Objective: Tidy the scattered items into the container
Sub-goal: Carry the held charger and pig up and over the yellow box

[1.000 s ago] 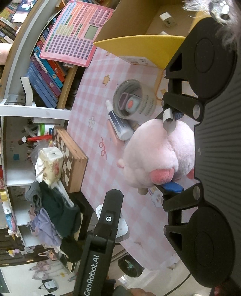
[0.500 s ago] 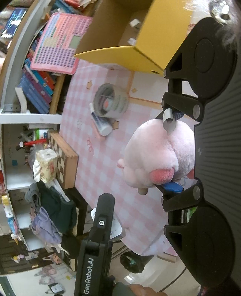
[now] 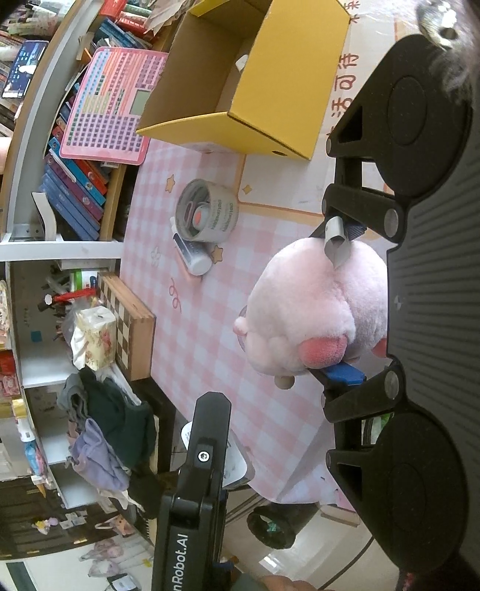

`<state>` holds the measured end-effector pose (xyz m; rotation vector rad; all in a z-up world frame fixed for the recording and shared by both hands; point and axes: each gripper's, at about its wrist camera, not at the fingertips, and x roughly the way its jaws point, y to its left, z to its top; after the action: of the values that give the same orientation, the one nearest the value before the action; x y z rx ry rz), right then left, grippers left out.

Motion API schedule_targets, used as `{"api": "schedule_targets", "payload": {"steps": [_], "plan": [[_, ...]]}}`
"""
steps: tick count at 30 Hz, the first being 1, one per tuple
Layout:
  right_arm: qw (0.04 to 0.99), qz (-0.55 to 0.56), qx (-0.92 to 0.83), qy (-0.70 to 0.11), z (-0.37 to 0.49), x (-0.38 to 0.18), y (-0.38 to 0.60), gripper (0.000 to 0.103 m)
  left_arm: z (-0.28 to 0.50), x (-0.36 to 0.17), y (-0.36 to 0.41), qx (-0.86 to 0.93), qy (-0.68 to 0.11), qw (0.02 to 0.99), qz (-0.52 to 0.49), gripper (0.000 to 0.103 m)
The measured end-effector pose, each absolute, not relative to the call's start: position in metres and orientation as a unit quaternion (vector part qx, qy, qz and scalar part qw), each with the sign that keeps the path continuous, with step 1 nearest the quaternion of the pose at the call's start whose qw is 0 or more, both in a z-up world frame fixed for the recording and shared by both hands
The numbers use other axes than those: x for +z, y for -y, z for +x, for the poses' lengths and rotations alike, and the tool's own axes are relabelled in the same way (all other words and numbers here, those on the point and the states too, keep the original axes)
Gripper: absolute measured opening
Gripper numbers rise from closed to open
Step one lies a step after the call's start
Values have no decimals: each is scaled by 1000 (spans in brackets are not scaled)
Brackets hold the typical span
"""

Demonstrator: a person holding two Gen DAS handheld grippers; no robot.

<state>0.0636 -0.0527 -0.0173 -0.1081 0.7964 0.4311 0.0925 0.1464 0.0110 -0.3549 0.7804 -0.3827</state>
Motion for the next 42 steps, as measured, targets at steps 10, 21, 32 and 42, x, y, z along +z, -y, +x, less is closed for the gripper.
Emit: {"api": "schedule_targets", "payload": {"steps": [10,21,32,42], "plan": [[904,-50,185,-381,38,-16,58,59,80,11,-142,-206,-375,888,-170,67],[910,-34,132,-391,20,-18,80,59,81,7,-120,-247,-382,876,-158,67],[913,-25,105,-393,12,-18,100,59,84,9,-100,-266,-385,871,-147,67],[915,-12,65,-399,7,-18,134,60,92,10,-65,-296,-390,862,-130,67]]}}
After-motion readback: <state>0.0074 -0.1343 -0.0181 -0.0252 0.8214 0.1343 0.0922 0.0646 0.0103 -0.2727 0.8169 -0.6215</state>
